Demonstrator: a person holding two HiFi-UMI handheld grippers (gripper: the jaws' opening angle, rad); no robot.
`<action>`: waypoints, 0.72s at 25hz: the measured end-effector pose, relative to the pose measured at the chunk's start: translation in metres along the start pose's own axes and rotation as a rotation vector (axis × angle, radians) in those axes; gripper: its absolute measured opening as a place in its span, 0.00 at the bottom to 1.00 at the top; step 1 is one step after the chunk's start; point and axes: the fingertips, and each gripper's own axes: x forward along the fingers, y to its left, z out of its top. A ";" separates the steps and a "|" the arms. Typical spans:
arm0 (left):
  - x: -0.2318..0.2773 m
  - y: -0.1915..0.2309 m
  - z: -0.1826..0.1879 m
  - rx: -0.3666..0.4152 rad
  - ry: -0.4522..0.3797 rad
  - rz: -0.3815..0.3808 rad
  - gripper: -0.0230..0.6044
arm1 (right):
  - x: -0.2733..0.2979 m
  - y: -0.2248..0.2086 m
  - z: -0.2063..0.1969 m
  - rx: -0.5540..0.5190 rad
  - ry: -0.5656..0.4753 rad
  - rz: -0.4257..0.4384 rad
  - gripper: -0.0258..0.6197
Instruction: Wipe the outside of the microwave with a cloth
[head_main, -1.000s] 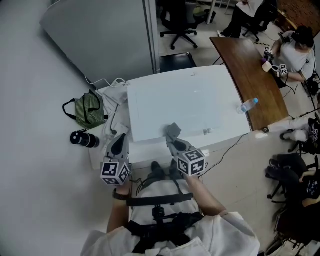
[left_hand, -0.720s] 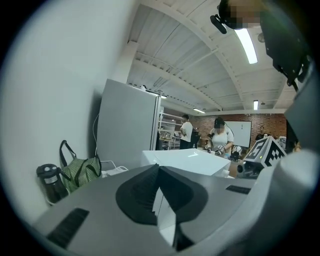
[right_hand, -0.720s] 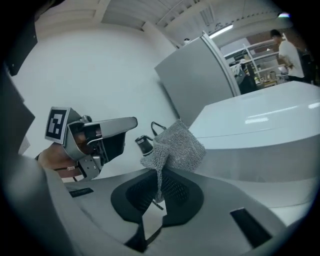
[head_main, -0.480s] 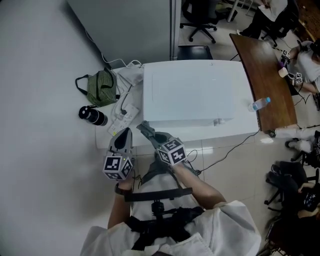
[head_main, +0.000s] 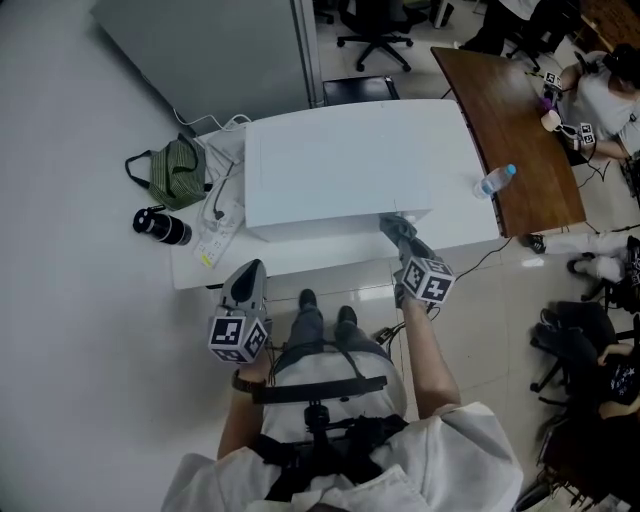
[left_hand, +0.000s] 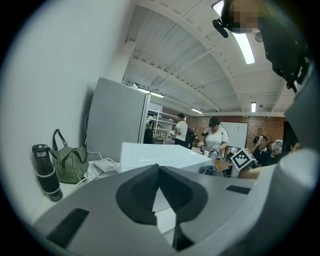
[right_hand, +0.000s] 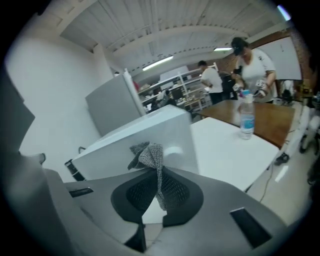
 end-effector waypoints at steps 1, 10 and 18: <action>0.002 -0.007 -0.004 0.005 0.010 -0.012 0.05 | -0.009 -0.028 0.005 0.015 -0.019 -0.057 0.07; -0.012 0.006 -0.004 0.040 0.014 -0.044 0.05 | 0.013 0.005 -0.029 0.013 0.007 -0.054 0.07; -0.045 0.074 -0.009 0.036 0.033 0.047 0.05 | 0.094 0.243 -0.131 -0.190 0.220 0.305 0.07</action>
